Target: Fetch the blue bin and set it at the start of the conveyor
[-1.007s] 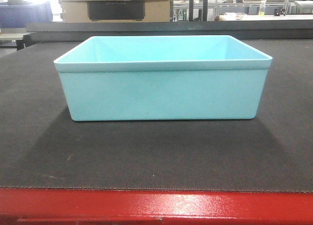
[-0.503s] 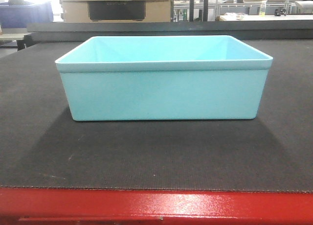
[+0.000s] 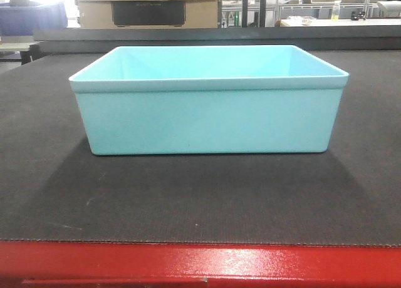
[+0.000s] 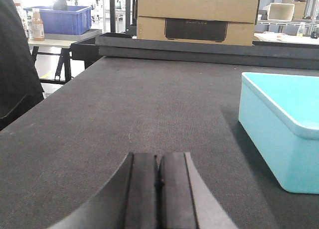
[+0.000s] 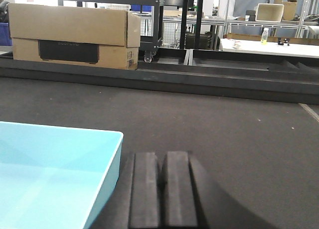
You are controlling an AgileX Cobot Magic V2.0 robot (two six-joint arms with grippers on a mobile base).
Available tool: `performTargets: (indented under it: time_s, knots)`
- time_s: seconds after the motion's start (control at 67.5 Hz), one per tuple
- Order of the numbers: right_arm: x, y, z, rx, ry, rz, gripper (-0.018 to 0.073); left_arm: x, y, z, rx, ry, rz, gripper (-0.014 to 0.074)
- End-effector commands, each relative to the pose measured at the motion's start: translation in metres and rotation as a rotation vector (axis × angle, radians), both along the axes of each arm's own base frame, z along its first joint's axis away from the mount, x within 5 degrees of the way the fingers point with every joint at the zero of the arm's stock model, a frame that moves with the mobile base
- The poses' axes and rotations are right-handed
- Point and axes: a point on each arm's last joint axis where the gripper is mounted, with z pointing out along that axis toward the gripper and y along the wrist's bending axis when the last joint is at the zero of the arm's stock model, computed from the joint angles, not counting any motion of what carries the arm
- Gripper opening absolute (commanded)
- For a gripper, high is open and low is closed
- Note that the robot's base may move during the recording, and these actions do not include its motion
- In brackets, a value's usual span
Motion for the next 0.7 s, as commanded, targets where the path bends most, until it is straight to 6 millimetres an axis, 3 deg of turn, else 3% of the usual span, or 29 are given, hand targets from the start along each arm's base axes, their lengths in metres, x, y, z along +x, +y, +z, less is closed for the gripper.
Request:
performTargets:
  time_s: [0.0,0.415,0.533,0.681]
  knots:
    - [-0.001,0.000,0.002,-0.018,-0.027,-0.002,-0.0162,-0.001,0.000,0.003,-0.005,-0.028,0.001,-0.0111]
    - [-0.001,0.000,0.001,-0.016,-0.022,-0.002,-0.0162,-0.001,0.000,0.003,-0.005,-0.028,0.001,-0.0111]
    - [-0.007,-0.002,-0.013,-0.010,-0.001,-0.018,-0.0162,-0.001,0.000,0.003,-0.005,-0.028,0.001,-0.0111]
    - [-0.036,-0.006,-0.043,0.043,-0.037,-0.082,-0.0162,-0.001,0.000,0.003,-0.005,-0.028,0.001,-0.0111]
